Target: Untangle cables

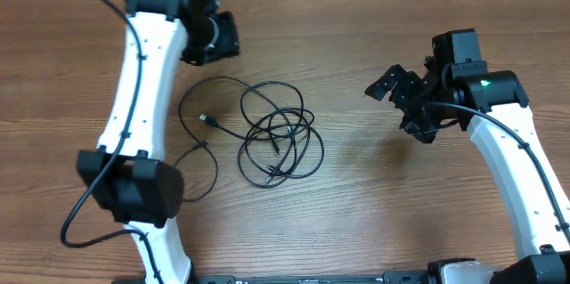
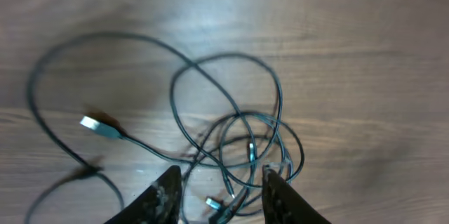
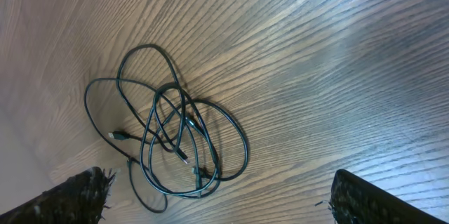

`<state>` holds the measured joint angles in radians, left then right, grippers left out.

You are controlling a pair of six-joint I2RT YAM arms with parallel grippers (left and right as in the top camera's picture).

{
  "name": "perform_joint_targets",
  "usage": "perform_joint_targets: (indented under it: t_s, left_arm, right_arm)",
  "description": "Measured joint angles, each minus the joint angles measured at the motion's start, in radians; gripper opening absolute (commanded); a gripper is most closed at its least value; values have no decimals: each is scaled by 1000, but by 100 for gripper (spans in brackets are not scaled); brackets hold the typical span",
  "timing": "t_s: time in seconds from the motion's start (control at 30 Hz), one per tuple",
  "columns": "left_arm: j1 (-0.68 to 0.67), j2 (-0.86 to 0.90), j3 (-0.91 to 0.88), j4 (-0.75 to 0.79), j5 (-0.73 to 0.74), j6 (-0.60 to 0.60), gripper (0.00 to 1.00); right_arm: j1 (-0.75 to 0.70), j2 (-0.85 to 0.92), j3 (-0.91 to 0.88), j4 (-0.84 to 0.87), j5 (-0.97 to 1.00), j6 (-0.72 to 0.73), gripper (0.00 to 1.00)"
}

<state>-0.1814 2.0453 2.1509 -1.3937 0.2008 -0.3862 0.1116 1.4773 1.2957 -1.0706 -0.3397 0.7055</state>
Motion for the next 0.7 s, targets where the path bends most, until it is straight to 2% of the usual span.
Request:
perform_joint_targets:
  t_s: [0.17, 0.33, 0.57, 0.7]
  left_arm:
    - [-74, 141, -2, -6, -14, -60, 40]
    - [-113, 264, -4, 14, -21, -88, 43]
    - [-113, 338, -5, 62, -55, -142, 43]
    - [-113, 356, -5, 109, -63, -183, 47]
  right_arm:
    - [0, 0, 0, 0, 0, 0, 100]
    - [0, 0, 0, 0, 0, 0, 100]
    - [0, 0, 0, 0, 0, 0, 100]
    - [0, 0, 0, 0, 0, 0, 100]
